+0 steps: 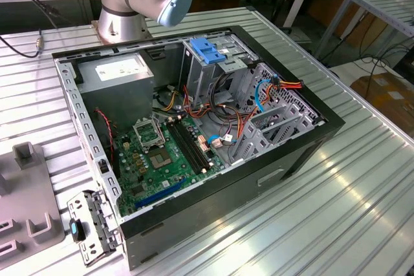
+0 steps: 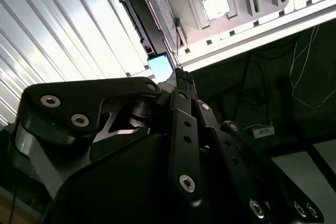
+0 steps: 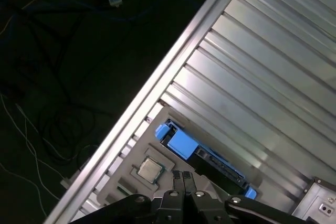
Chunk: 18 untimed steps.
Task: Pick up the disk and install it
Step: 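Pick up the disk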
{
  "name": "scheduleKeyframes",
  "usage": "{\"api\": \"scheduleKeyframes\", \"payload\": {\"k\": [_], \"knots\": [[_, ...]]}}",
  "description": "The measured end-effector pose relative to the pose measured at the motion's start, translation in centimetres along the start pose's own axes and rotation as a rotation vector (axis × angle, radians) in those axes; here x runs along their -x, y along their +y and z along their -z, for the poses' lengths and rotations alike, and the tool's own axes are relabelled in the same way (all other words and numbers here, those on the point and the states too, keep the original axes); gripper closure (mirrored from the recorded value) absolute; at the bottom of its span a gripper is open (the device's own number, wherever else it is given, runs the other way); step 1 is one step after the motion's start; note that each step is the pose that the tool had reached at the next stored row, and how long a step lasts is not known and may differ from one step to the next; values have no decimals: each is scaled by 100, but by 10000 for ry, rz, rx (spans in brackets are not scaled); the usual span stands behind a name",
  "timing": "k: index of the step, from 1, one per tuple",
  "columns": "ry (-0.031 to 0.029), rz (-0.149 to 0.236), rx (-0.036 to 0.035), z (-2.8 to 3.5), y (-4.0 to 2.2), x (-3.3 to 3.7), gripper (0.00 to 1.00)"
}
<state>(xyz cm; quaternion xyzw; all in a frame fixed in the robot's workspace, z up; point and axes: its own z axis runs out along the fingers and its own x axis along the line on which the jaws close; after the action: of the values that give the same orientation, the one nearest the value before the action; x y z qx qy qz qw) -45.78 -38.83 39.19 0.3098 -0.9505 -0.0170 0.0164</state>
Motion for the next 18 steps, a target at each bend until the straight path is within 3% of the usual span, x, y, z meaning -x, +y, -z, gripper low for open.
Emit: {"api": "scheduleKeyframes", "payload": {"k": [18], "knots": [[62,1469,-30,0,0,0,89]]}}
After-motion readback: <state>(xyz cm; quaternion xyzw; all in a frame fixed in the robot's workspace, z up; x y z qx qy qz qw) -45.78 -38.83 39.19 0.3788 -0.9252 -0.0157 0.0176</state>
